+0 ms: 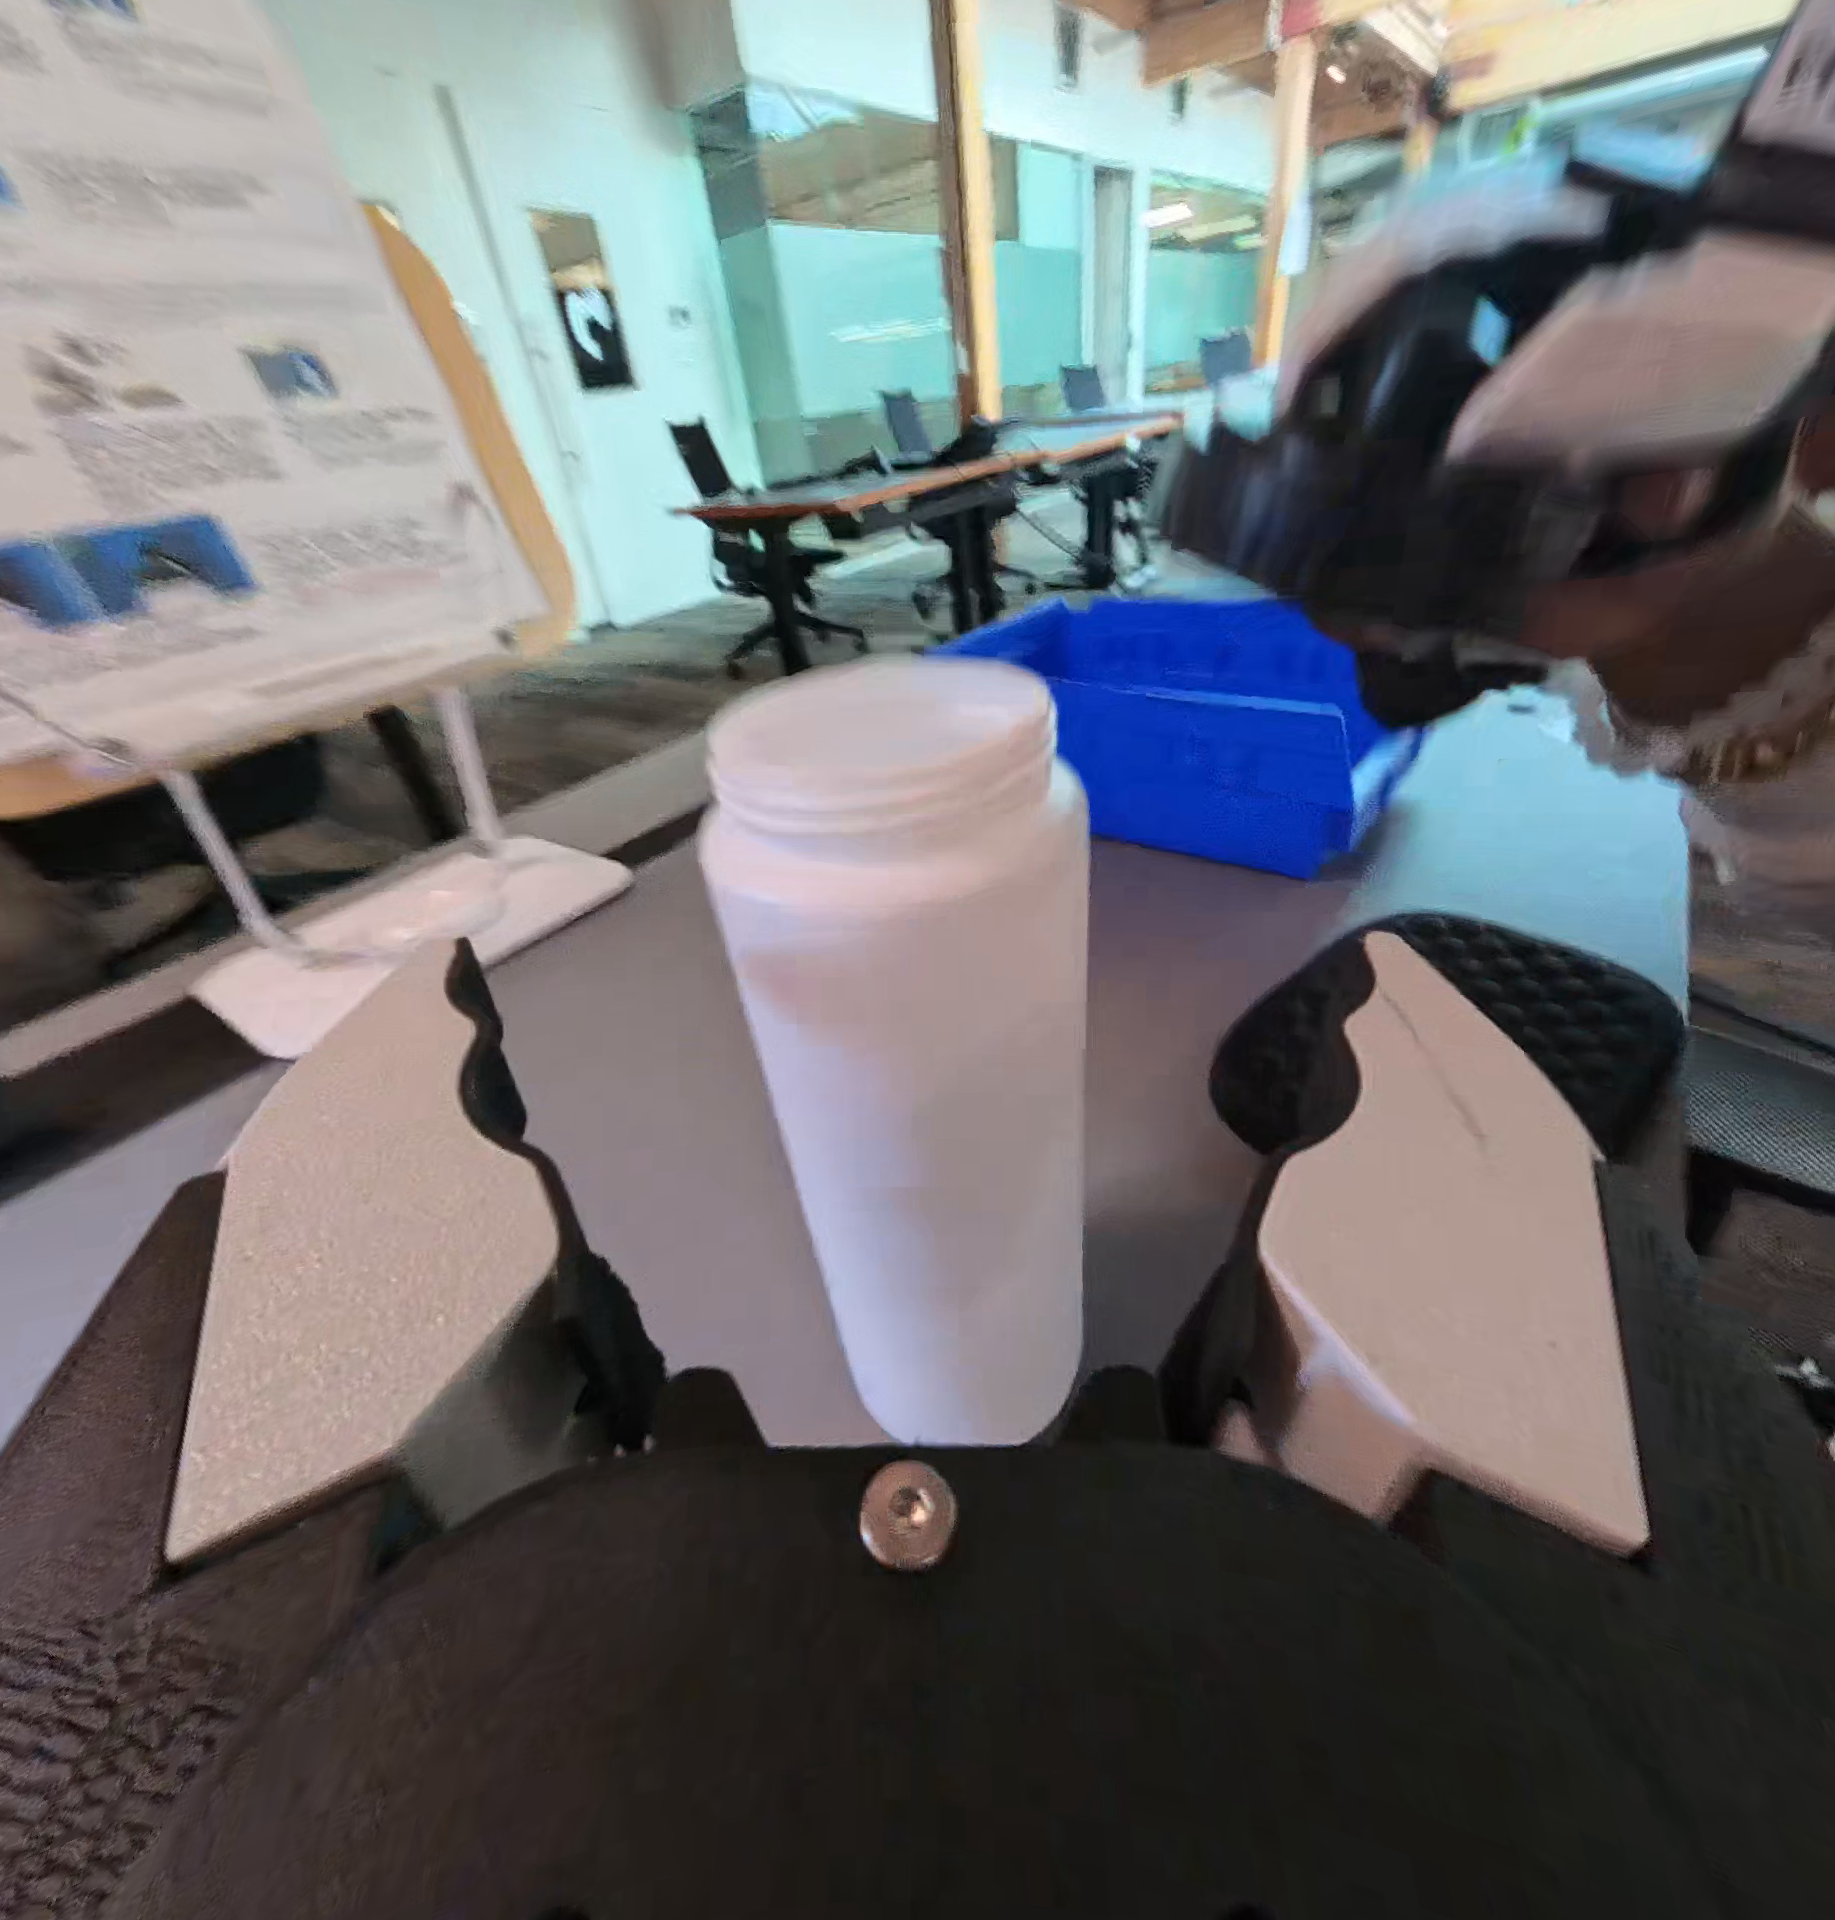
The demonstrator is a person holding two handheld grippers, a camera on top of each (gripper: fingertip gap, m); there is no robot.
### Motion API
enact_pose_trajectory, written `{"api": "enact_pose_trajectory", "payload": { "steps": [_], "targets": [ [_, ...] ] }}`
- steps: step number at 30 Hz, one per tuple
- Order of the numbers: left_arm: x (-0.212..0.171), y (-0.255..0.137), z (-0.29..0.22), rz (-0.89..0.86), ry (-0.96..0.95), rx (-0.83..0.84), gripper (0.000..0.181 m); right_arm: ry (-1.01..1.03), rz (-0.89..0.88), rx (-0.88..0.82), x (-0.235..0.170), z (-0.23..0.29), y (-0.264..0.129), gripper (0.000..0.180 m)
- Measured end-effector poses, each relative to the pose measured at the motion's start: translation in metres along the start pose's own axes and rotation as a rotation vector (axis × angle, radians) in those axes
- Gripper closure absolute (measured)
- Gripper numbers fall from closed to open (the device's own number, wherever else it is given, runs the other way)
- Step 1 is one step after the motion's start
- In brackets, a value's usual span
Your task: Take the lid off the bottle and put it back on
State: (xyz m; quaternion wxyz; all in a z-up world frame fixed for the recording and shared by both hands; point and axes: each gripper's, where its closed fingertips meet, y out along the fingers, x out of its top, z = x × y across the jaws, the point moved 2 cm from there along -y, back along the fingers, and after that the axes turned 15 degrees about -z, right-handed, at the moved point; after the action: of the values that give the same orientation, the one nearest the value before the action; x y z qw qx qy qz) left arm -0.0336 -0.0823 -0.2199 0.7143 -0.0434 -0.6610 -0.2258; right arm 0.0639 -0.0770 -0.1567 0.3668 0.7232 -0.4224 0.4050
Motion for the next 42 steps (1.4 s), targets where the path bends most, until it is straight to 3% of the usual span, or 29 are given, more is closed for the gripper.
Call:
{"api": "enact_pose_trajectory", "payload": {
  "steps": [3,5,7,16,24,36,42],
  "targets": [
    [-0.037,0.024,-0.01,0.071,-0.104,-0.084,0.036,0.073,-0.017,-0.011,0.006,-0.016,-0.001,0.157],
    [-0.047,0.044,-0.01,0.02,-0.123,-0.078,0.04,0.139,-0.017,-0.005,0.008,-0.025,0.003,0.157],
    [-0.057,0.056,-0.006,-0.018,-0.093,-0.063,0.078,0.214,0.0,0.011,0.007,-0.032,0.01,0.158],
    [-0.057,0.058,-0.031,-0.044,-0.148,-0.162,0.079,0.422,0.146,0.114,-0.018,-0.039,0.04,0.158],
    [-0.056,0.056,-0.032,-0.054,-0.156,-0.181,0.079,0.227,0.124,0.07,-0.034,-0.042,0.036,0.157],
    [-0.055,0.056,-0.033,-0.07,-0.163,-0.188,0.08,0.291,0.066,0.09,-0.042,-0.036,0.038,0.157],
    [-0.056,0.057,-0.033,-0.064,-0.152,-0.172,0.08,0.248,0.1,-0.068,-0.042,-0.036,0.035,0.157]
  ]
}}
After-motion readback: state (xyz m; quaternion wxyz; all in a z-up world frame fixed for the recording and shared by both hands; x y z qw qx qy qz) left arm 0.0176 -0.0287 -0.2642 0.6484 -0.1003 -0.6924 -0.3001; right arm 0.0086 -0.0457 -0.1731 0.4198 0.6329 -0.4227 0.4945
